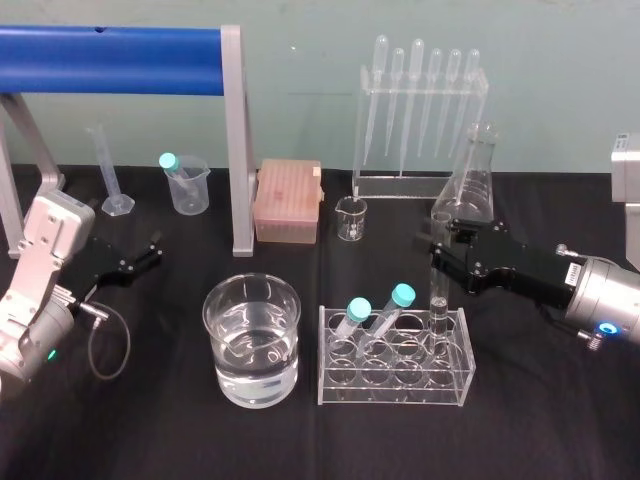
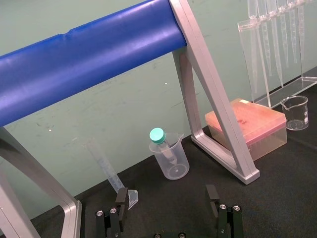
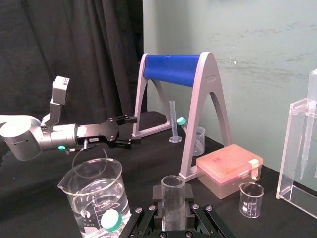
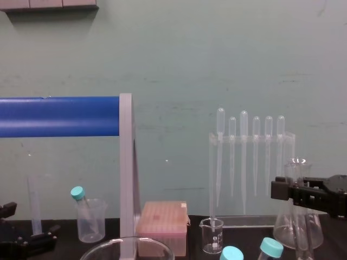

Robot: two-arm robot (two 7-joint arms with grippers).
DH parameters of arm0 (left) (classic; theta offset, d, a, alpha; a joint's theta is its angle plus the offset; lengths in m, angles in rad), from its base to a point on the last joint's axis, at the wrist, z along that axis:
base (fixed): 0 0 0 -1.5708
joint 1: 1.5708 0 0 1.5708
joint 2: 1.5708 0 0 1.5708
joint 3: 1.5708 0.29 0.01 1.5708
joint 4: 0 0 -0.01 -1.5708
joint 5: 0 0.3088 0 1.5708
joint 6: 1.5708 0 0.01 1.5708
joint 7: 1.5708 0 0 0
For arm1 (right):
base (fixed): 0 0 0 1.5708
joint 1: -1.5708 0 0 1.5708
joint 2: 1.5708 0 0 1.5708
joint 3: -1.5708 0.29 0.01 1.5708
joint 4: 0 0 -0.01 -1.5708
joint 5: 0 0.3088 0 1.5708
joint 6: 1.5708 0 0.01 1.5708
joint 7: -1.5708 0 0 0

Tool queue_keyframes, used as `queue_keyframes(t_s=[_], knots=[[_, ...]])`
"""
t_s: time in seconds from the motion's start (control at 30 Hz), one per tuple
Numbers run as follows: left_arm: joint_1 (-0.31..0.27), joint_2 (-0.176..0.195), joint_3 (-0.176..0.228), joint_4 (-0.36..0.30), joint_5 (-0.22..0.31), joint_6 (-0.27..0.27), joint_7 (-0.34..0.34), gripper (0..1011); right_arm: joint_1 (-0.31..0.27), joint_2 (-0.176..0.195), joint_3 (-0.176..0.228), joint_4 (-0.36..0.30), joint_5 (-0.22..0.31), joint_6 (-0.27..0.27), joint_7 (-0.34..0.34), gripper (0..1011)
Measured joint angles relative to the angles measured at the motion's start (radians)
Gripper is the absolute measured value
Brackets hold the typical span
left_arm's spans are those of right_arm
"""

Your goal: Hold the test tube with one hand and immerse one end into the beaker, then return it to the test tube rack.

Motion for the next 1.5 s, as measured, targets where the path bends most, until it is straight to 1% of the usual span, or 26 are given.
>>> queue_keyframes(t_s=[0.1, 0.13, 0.23, 0.27, 0.3, 0.33, 0.37, 0.47, 0.5, 0.57, 0.6, 0.67, 0.7, 0.73, 0.77, 0.8, 0.9, 1.1, 1.2, 1.23, 1.3, 1.33, 1.37, 1.4, 1.5], knots=[[0.0, 0.0, 0.0, 0.0, 0.0, 0.0, 0.0, 1000, 0.0, 0.0, 0.0, 0.0, 0.001, 0.0, 0.0, 256], [0.0, 0.0, 0.0, 0.0, 0.0, 0.0, 0.0, 1000, 0.0, 0.0, 0.0, 0.0, 0.001, 0.0, 0.0, 311], [0.0, 0.0, 0.0, 0.0, 0.0, 0.0, 0.0, 1000, -0.001, 0.0, 0.001, -0.001, 0.001, 0.0, 0.0, 408], [0.0, 0.0, 0.0, 0.0, 0.0, 0.0, 0.0, 1000, -0.001, 0.001, 0.001, -0.001, 0.001, -0.001, 0.0, 425], [0.0, 0.0, 0.0, 0.0, 0.0, 0.0, 0.0, 1000, -0.001, 0.001, 0.001, -0.001, 0.001, -0.001, 0.0, 468], [0.0, 0.0, 0.0, 0.0, 0.0, 0.0, 0.0, 1000, -0.001, 0.001, 0.001, -0.001, 0.001, -0.001, 0.0, 483], [0.0, 0.0, 0.0, 0.0, 0.0, 0.0, 0.0, 1000, -0.001, 0.001, 0.001, -0.001, 0.001, -0.001, 0.0, 540], [0.0, 0.0, 0.0, 0.0, 0.0, 0.0, 0.0, 1000, -0.001, 0.001, 0.001, -0.001, 0.001, -0.001, 0.0, 609], [0.0, 0.0, 0.0, 0.0, 0.0, 0.0, 0.0, 1000, -0.001, 0.001, 0.001, -0.001, 0.001, -0.001, 0.0, 669], [0.0, 0.0, 0.0, 0.0, 0.0, 0.0, 0.0, 1000, -0.001, 0.001, 0.001, -0.001, 0.001, -0.001, 0.0, 707], [0.0, 0.0, 0.0, 0.0, 0.0, 0.0, 0.0, 1000, -0.001, 0.001, 0.001, -0.001, 0.001, -0.001, 0.0, 765], [0.0, 0.0, 0.0, 0.0, 0.0, 0.0, 0.0, 1000, -0.001, 0.001, 0.001, -0.001, 0.001, -0.001, 0.0, 804], [0.0, 0.0, 0.0, 0.0, 0.0, 0.0, 0.0, 1000, -0.001, 0.001, 0.001, -0.001, 0.001, -0.001, 0.0, 857], [0.0, 0.0, 0.0, 0.0, 0.0, 0.0, 0.0, 1000, -0.001, 0.001, 0.001, -0.001, 0.001, -0.001, 0.0, 869], [0.0, 0.0, 0.0, 0.0, 0.0, 0.0, 0.0, 1000, -0.001, 0.001, 0.001, -0.001, 0.001, -0.001, 0.0, 909], [0.0, 0.0, 0.0, 0.0, 0.0, 0.0, 0.0, 1000, -0.001, 0.001, 0.001, -0.001, 0.001, -0.001, 0.0, 918], [0.0, 0.0, 0.0, 0.0, 0.0, 0.0, 0.0, 1000, -0.001, 0.001, 0.001, -0.001, 0.001, -0.001, 0.0, 997], [0.0, 0.0, 0.0, 0.0, 0.0, 0.0, 0.0, 1000, -0.001, 0.001, 0.001, -0.002, 0.0, -0.002, -0.002, 1000], [0.0, 0.0, 0.0, 0.0, 0.0, 0.0, 0.0, 1000, -0.001, 0.002, 0.017, -0.019, -0.004, -0.018, -0.021, 1000], [0.0, 0.0, 0.0, 0.0, 0.0, 0.0, 0.0, 1000, -0.004, 0.002, 0.033, -0.036, -0.009, -0.037, -0.041, 1002], [0.0, 0.0, 0.0, 0.0, 0.0, 0.0, 0.0, 1000, -0.011, 0.002, 0.051, -0.054, -0.018, -0.06, -0.067, 1002], [0.0, 0.0, 0.0, 0.0, 0.0, 0.0, 0.0, 1000, -0.023, 0.002, 0.075, -0.077, -0.031, -0.086, -0.102, 1000], [0.0, 0.0, 0.0, 0.0, 0.0, 0.0, 0.0, 1000, -0.03, 0.002, 0.087, -0.09, -0.04, -0.098, -0.123, 1000], [0.0, 0.0, 0.0, 0.0, 0.0, 0.0, 0.0, 1000, -0.044, 0.003, 0.107, -0.111, -0.058, -0.112, -0.169, 1000], [0.0, 0.0, 0.0, 0.0, 0.0, 0.0, 0.0, 1000, -0.069, 0.009, 0.139, -0.14, -0.09, -0.111, -0.253, 1000]])
